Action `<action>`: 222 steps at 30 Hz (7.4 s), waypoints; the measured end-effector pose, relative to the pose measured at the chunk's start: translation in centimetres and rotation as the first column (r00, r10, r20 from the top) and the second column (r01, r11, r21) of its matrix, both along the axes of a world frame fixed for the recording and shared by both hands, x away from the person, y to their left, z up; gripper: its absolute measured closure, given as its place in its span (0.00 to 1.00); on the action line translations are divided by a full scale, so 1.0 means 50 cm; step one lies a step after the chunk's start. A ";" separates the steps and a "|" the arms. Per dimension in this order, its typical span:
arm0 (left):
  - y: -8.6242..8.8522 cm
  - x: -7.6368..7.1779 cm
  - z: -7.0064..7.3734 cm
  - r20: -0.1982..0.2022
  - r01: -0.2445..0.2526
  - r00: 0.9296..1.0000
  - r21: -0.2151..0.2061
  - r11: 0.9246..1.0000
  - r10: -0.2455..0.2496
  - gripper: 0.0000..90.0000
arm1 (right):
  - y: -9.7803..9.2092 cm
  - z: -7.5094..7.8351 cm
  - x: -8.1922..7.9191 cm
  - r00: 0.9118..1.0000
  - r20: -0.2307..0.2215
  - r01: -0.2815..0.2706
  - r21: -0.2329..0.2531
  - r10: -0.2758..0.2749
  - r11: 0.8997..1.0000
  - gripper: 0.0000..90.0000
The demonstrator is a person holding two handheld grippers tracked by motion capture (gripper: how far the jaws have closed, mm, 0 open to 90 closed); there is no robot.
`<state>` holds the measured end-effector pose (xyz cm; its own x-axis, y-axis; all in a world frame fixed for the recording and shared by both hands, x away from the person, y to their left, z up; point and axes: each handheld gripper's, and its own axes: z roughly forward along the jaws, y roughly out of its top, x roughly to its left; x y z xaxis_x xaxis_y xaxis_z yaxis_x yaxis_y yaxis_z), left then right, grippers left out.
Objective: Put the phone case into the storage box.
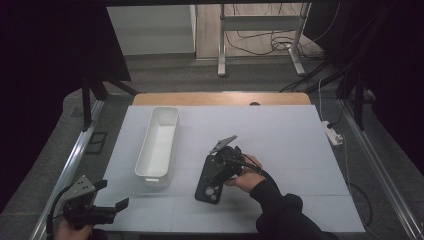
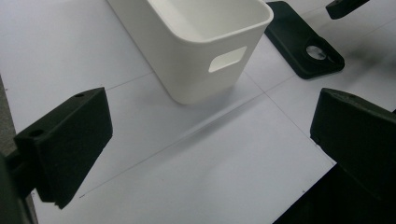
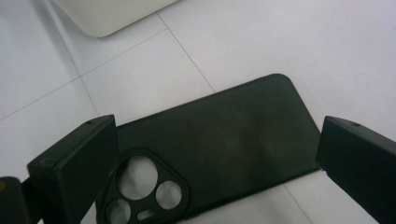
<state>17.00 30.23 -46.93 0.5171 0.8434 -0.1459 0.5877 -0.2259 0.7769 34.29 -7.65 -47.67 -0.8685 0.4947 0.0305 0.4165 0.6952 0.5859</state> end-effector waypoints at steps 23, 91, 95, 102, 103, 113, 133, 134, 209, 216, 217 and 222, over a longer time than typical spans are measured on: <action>0.001 0.000 0.000 0.000 0.005 1.000 0.000 1.000 -0.005 0.00 | 0.038 -0.022 0.018 0.997 -0.054 -0.053 -0.088 0.048 0.995 1.00; 0.000 0.000 0.000 0.000 0.013 1.000 0.002 1.000 -0.013 0.00 | -0.033 -0.064 0.085 0.994 -0.069 0.076 -0.141 -0.086 0.987 1.00; -0.001 0.000 0.000 0.000 0.015 1.000 0.005 1.000 -0.015 0.00 | -0.057 -0.063 0.082 0.992 -0.073 0.091 -0.140 -0.102 0.986 1.00; -0.002 0.000 0.000 0.001 0.017 1.000 0.009 1.000 -0.017 0.00 | -0.093 -0.061 0.066 0.990 -0.070 0.111 -0.144 -0.122 0.983 1.00; -0.002 0.000 0.000 0.001 0.017 1.000 0.009 1.000 -0.017 0.00 | -0.098 -0.061 0.063 0.990 -0.069 0.114 -0.144 -0.125 0.983 1.00; -0.003 0.000 0.000 0.000 0.020 1.000 0.012 1.000 -0.020 0.00 | -0.133 -0.059 0.033 0.987 -0.072 0.132 -0.145 -0.144 0.981 1.00; -0.004 0.000 0.001 0.000 0.023 1.000 0.019 1.000 -0.023 0.00 | -0.172 -0.056 -0.028 0.982 -0.084 0.157 -0.150 -0.171 0.976 1.00; -0.004 0.000 0.001 0.000 0.023 1.000 0.019 1.000 -0.024 0.00 | -0.173 -0.056 -0.029 0.982 -0.081 0.156 -0.151 -0.169 0.976 1.00; -0.006 0.001 0.000 -0.004 0.024 1.000 0.027 0.999 -0.024 0.00 | 0.018 -0.056 -0.122 0.989 -0.087 -0.130 -0.081 0.123 0.988 0.99; -0.006 0.001 0.000 -0.005 0.024 1.000 0.027 0.999 -0.024 0.00 | 0.021 -0.064 -0.121 0.987 -0.088 -0.140 -0.092 0.132 0.986 1.00; -0.006 0.001 0.000 -0.004 0.024 1.000 0.027 0.999 -0.024 0.00 | 0.021 -0.065 -0.121 0.988 -0.086 -0.139 -0.092 0.131 0.986 1.00; -0.006 0.001 0.000 -0.004 0.025 1.000 0.029 0.999 -0.025 0.00 | 0.019 -0.065 -0.114 0.990 -0.077 -0.126 -0.096 0.119 0.987 1.00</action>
